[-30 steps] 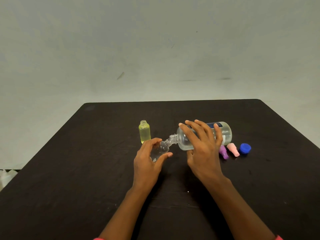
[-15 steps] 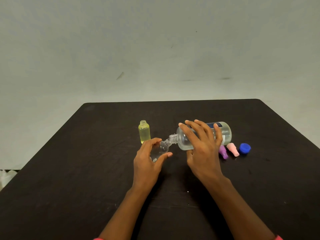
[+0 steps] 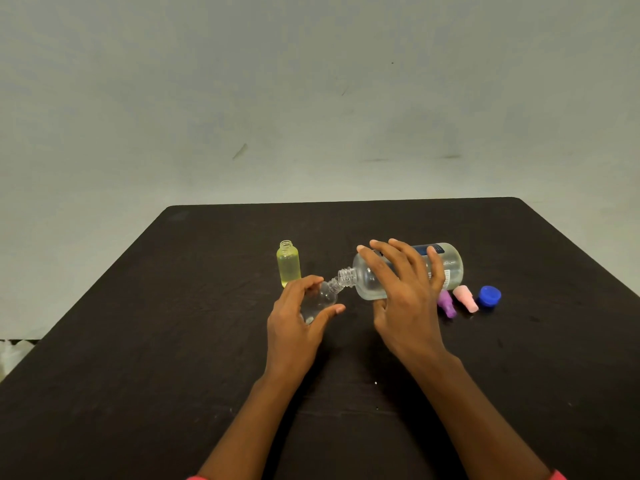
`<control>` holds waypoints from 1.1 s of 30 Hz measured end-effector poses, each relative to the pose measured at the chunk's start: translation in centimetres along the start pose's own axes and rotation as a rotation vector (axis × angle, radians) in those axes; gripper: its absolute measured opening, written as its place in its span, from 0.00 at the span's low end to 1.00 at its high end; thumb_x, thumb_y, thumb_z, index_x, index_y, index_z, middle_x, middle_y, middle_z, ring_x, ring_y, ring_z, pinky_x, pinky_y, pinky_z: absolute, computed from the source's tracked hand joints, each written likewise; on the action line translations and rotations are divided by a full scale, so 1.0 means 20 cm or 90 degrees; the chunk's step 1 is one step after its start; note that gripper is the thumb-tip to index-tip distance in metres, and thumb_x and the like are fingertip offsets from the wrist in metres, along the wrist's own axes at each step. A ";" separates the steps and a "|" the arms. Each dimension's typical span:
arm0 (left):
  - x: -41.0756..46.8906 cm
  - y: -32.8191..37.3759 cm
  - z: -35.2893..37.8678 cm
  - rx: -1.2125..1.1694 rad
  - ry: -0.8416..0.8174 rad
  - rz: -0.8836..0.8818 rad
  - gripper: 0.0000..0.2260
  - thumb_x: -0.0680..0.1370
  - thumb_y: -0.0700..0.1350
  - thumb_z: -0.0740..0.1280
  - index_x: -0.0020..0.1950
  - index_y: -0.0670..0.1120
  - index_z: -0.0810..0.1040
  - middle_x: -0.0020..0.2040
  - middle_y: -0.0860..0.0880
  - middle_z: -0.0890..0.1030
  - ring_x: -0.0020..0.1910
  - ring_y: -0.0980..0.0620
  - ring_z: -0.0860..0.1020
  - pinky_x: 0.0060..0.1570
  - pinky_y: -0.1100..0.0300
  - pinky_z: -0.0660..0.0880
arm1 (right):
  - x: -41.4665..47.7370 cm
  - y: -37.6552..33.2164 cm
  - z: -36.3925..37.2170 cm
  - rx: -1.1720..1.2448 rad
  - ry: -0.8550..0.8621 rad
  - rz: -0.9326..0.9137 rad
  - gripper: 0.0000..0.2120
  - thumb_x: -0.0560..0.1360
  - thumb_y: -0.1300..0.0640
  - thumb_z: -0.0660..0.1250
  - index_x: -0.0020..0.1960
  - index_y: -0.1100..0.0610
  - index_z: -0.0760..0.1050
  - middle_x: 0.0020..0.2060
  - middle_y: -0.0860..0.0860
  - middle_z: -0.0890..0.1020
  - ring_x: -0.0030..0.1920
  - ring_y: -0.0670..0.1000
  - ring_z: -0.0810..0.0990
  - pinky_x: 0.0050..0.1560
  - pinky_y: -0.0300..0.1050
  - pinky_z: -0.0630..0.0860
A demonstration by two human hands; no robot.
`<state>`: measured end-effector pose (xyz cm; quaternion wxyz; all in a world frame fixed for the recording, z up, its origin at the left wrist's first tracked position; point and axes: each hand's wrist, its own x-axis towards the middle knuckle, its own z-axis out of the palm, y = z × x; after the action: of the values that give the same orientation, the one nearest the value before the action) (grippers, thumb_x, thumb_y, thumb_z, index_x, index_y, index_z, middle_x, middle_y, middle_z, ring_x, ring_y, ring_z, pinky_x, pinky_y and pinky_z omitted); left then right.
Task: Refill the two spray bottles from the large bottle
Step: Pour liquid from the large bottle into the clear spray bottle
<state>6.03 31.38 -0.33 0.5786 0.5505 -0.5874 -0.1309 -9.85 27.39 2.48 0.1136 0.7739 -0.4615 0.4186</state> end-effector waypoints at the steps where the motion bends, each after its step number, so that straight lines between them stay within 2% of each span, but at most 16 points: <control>1: 0.00 0.00 0.00 0.002 -0.001 0.000 0.20 0.67 0.50 0.77 0.54 0.63 0.73 0.52 0.59 0.79 0.53 0.59 0.78 0.55 0.52 0.76 | 0.00 0.00 0.00 -0.001 0.000 0.000 0.43 0.56 0.73 0.75 0.67 0.50 0.68 0.64 0.52 0.77 0.68 0.53 0.68 0.74 0.54 0.46; 7: 0.00 0.01 0.00 0.000 0.001 0.005 0.19 0.66 0.53 0.75 0.54 0.64 0.74 0.52 0.60 0.79 0.54 0.57 0.78 0.55 0.51 0.77 | 0.00 0.00 0.00 -0.001 0.004 -0.001 0.42 0.56 0.73 0.76 0.67 0.51 0.70 0.63 0.52 0.77 0.67 0.54 0.69 0.74 0.54 0.45; 12: 0.00 0.01 0.00 -0.002 0.000 -0.005 0.22 0.67 0.47 0.77 0.54 0.62 0.73 0.52 0.60 0.79 0.53 0.58 0.78 0.55 0.52 0.76 | 0.00 0.00 0.00 -0.004 0.003 0.002 0.42 0.56 0.73 0.75 0.67 0.51 0.70 0.63 0.52 0.77 0.68 0.53 0.69 0.75 0.52 0.43; 18: 0.00 0.01 0.00 -0.010 0.004 -0.007 0.22 0.67 0.46 0.78 0.55 0.61 0.73 0.52 0.59 0.79 0.53 0.59 0.78 0.55 0.54 0.76 | 0.00 -0.01 0.00 -0.003 0.001 0.001 0.42 0.57 0.73 0.75 0.67 0.50 0.69 0.64 0.51 0.77 0.68 0.53 0.69 0.75 0.52 0.43; 22: 0.00 0.01 0.00 -0.013 0.001 -0.011 0.21 0.67 0.47 0.77 0.55 0.58 0.75 0.52 0.59 0.79 0.53 0.58 0.78 0.55 0.52 0.77 | 0.00 -0.01 -0.01 -0.003 0.006 0.001 0.42 0.57 0.73 0.74 0.67 0.51 0.70 0.63 0.52 0.77 0.67 0.53 0.69 0.75 0.52 0.43; 27: 0.00 0.01 0.00 -0.013 0.001 -0.009 0.21 0.67 0.47 0.77 0.54 0.62 0.74 0.52 0.58 0.79 0.53 0.57 0.78 0.55 0.50 0.77 | 0.00 -0.01 -0.01 -0.004 0.004 -0.001 0.41 0.56 0.73 0.75 0.66 0.52 0.71 0.63 0.52 0.77 0.67 0.53 0.69 0.75 0.52 0.43; 33: 0.00 0.02 0.00 -0.006 -0.001 -0.003 0.22 0.67 0.46 0.77 0.54 0.63 0.73 0.52 0.59 0.79 0.53 0.59 0.78 0.55 0.55 0.77 | 0.00 -0.01 -0.01 -0.005 0.006 0.000 0.42 0.57 0.73 0.74 0.66 0.51 0.70 0.63 0.52 0.77 0.67 0.53 0.69 0.75 0.53 0.44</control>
<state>5.91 31.52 -0.08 0.5807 0.5488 -0.5859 -0.1353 -9.80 27.59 2.65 0.1188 0.7714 -0.4628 0.4203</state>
